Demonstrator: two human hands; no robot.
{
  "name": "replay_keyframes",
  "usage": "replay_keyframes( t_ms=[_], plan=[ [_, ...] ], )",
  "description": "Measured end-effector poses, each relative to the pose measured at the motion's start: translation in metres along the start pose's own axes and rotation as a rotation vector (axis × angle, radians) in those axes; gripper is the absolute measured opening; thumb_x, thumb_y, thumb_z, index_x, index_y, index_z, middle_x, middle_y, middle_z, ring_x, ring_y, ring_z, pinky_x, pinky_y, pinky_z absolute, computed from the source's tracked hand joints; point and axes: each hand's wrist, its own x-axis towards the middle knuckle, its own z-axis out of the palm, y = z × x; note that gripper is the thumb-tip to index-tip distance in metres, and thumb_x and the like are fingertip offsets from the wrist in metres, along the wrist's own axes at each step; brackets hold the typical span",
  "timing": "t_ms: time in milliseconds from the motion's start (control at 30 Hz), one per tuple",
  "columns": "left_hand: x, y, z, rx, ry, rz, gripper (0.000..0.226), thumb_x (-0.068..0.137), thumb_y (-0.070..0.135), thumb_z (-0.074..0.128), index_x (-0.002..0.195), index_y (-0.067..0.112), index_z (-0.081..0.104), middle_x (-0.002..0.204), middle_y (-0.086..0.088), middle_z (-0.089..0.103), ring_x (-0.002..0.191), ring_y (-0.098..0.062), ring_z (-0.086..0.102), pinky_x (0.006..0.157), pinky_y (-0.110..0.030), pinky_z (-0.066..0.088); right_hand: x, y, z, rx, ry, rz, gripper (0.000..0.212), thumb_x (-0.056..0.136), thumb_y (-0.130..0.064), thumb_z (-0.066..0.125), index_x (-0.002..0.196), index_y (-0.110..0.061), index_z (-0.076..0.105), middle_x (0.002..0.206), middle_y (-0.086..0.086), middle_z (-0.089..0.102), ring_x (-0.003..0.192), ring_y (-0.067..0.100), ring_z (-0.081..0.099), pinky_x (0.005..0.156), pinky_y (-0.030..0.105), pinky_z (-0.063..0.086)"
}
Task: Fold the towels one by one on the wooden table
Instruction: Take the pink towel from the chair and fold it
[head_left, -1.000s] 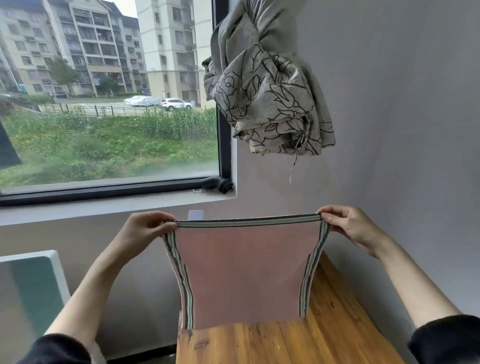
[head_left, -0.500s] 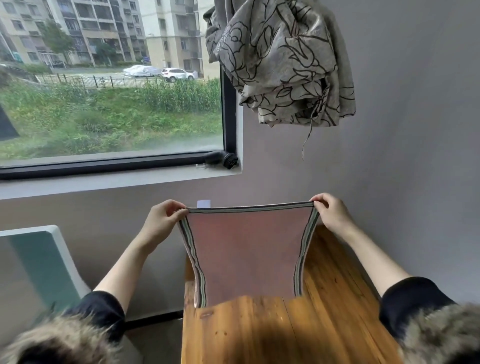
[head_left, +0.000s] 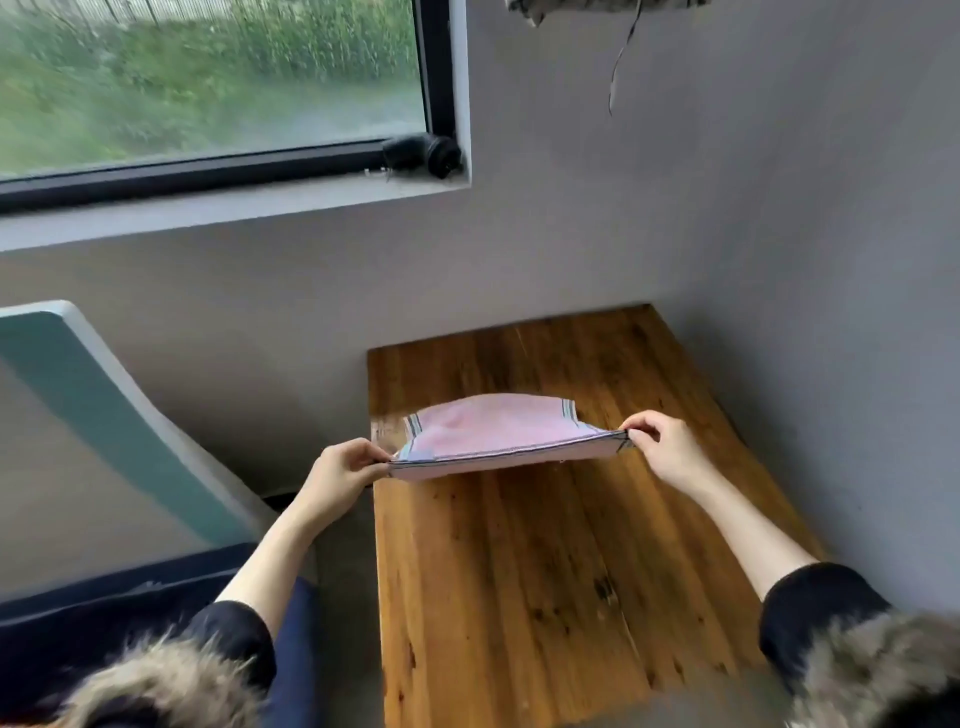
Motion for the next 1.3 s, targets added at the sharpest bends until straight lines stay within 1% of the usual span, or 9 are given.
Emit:
replay_keyframes(
  t_ms=[133,233,367,567,700,833,1067,1200,1300],
  plan=[
    [-0.032,-0.041,0.036,0.002,-0.263,-0.231,0.006,0.082,0.004,0.066,0.077,0.007,0.066,0.080,-0.008,0.067,0.074,-0.017,0.060,0.077,-0.033,0.049,-0.044,0.050,0.026,-0.072,-0.272,0.262,0.017,0.093,-0.009,0.050,0.101,-0.008,0.065,0.098,0.003,0.059,0.094,0.016,0.054,0.080,0.026,0.042],
    [-0.055,-0.061,0.052,0.060,-0.506,-0.387,0.005,0.086,0.012,0.064,0.082,0.008,0.064,0.079,-0.003,0.062,0.071,-0.010,0.054,0.063,-0.018,0.046,-0.069,0.072,0.030,-0.082,-0.518,0.451,0.016,0.093,-0.011,0.051,0.099,-0.008,0.065,0.094,0.005,0.063,0.082,0.015,0.056,0.068,0.022,0.045],
    [-0.072,-0.073,0.064,-0.036,-0.603,-0.498,0.008,0.087,0.015,0.064,0.084,0.009,0.062,0.079,-0.002,0.060,0.071,-0.009,0.055,0.062,-0.015,0.047,-0.083,0.080,0.025,-0.010,-0.688,0.607,0.014,0.089,-0.009,0.053,0.086,-0.009,0.066,0.078,0.007,0.062,0.065,0.013,0.054,0.052,0.019,0.043],
    [-0.057,-0.074,0.075,-0.161,-0.321,-0.403,0.014,0.091,0.019,0.057,0.092,0.006,0.064,0.086,-0.010,0.066,0.078,-0.019,0.063,0.073,-0.036,0.055,-0.060,0.082,0.039,0.001,-0.397,0.402,0.015,0.094,-0.015,0.048,0.087,-0.015,0.061,0.088,0.003,0.062,0.078,0.011,0.057,0.062,0.020,0.046],
    [-0.031,-0.077,0.082,-0.116,-0.140,-0.266,0.009,0.093,0.021,0.054,0.089,0.020,0.063,0.084,-0.001,0.065,0.075,-0.013,0.064,0.057,-0.024,0.054,-0.032,0.085,0.057,0.002,-0.245,0.279,0.012,0.096,-0.017,0.045,0.093,-0.018,0.057,0.085,-0.005,0.058,0.077,0.004,0.054,0.057,0.015,0.040],
    [-0.007,-0.086,0.090,-0.076,-0.010,-0.218,0.008,0.091,0.019,0.056,0.086,0.021,0.062,0.080,-0.002,0.064,0.069,-0.010,0.061,0.051,-0.019,0.051,-0.002,0.091,0.070,0.024,-0.163,0.230,0.013,0.096,-0.015,0.046,0.097,-0.013,0.059,0.090,-0.001,0.058,0.083,0.012,0.054,0.068,0.021,0.044],
    [0.030,-0.107,0.096,-0.012,0.004,-0.230,0.010,0.091,0.022,0.056,0.095,0.015,0.063,0.088,-0.002,0.064,0.078,-0.013,0.062,0.055,-0.025,0.053,0.029,0.104,0.099,-0.004,-0.114,0.208,0.015,0.095,-0.013,0.046,0.100,-0.010,0.060,0.094,-0.001,0.057,0.087,0.012,0.051,0.062,0.007,0.033],
    [0.047,-0.120,0.109,-0.004,0.016,-0.291,0.013,0.091,0.024,0.056,0.096,0.013,0.061,0.092,-0.008,0.063,0.075,-0.014,0.061,0.053,-0.026,0.052,0.044,0.118,0.115,-0.020,-0.111,0.224,0.016,0.096,-0.014,0.045,0.101,-0.010,0.060,0.098,0.004,0.060,0.090,0.015,0.053,0.064,0.014,0.039],
    [0.053,-0.128,0.122,0.097,0.051,-0.363,0.018,0.092,0.030,0.054,0.101,0.015,0.060,0.097,-0.011,0.063,0.078,-0.018,0.059,0.061,-0.031,0.051,0.049,0.127,0.129,-0.032,-0.079,0.272,0.020,0.096,-0.014,0.045,0.107,-0.007,0.060,0.107,0.009,0.061,0.100,0.020,0.055,0.079,0.026,0.045]
  ],
)
